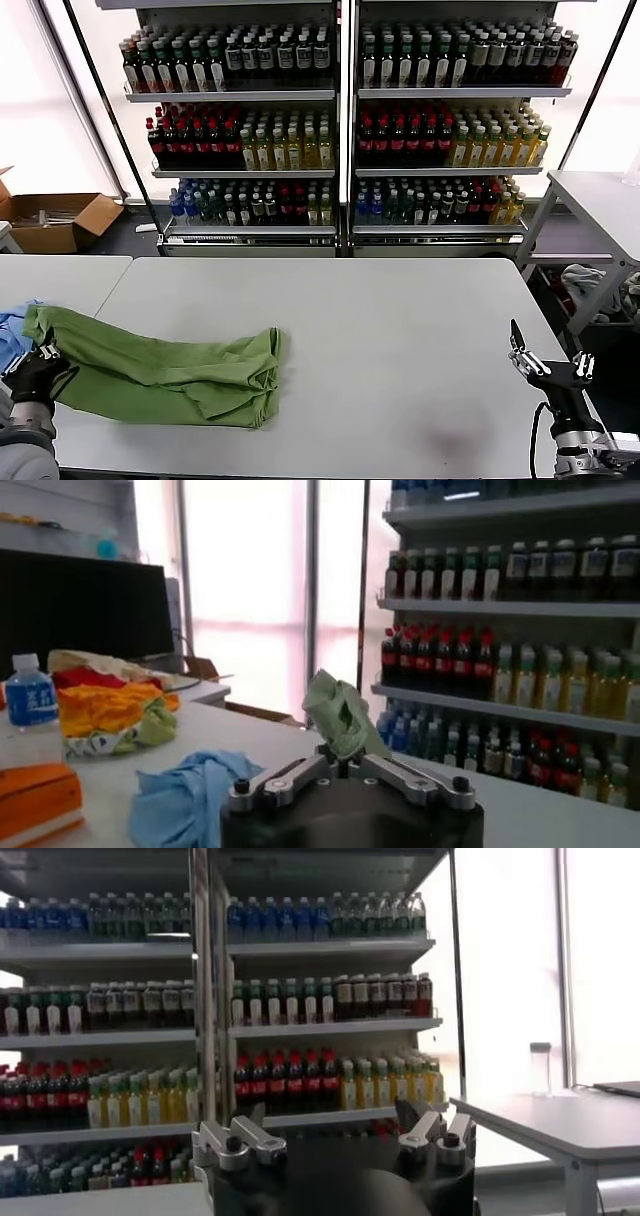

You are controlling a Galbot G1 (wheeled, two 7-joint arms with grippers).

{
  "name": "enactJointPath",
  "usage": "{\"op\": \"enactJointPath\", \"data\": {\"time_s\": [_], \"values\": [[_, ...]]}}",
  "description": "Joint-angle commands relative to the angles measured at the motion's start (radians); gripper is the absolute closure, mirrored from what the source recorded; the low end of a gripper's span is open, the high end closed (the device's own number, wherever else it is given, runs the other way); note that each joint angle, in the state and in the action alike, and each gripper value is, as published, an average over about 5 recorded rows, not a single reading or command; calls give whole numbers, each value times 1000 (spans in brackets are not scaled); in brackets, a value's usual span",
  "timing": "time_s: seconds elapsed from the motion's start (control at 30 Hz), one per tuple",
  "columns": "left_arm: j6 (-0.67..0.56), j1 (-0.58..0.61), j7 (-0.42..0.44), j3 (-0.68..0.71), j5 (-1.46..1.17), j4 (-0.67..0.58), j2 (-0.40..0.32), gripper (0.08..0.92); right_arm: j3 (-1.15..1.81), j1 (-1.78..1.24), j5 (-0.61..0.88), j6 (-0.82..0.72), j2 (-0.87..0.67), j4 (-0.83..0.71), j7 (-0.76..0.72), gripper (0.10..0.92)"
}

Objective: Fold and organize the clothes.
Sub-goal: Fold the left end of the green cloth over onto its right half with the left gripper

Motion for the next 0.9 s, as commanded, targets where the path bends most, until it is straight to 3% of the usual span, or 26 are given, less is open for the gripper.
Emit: {"op": "enactJointPath", "data": {"time_s": [0.03,0.33,0.9], "values": [[-27,-56,18,333,119,-73,-20,902,2,-2,-7,0,11,4,1,203],[-41,-106,22,558,276,-50,-104,902,-4,1,-13,-4,11,1,2,203],[-54,-121,28,715,385,2,-160,902,-29,24,-26,-7,15,-8,2,203]]}}
